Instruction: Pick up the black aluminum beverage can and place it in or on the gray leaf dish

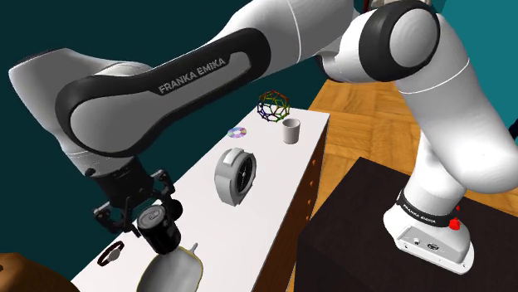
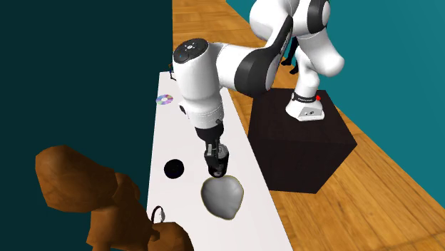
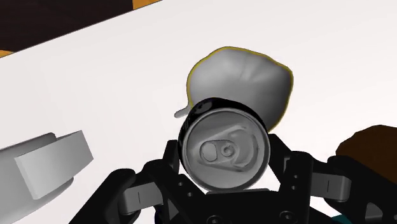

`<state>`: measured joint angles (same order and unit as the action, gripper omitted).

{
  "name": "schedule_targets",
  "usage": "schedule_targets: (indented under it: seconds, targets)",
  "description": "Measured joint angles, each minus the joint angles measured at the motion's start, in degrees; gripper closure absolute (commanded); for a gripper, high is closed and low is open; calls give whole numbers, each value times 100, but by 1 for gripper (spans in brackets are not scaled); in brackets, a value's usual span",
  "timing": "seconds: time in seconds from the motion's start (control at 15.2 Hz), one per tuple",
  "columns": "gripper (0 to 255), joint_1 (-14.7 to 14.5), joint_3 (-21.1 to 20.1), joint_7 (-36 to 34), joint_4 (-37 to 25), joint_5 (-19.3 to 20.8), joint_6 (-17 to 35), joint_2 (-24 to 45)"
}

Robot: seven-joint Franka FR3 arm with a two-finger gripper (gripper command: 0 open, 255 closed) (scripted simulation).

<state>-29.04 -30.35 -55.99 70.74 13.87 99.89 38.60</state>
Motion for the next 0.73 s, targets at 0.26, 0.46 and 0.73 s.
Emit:
schedule_targets:
  seconds: [0.26, 0.46, 0.73]
  targets:
    - [255, -433, 4, -294, -552, 95, -214, 323]
    - [255, -439, 12, -336, -405, 113, -41, 358]
    - [255, -420, 36, -355, -203, 146, 223, 433]
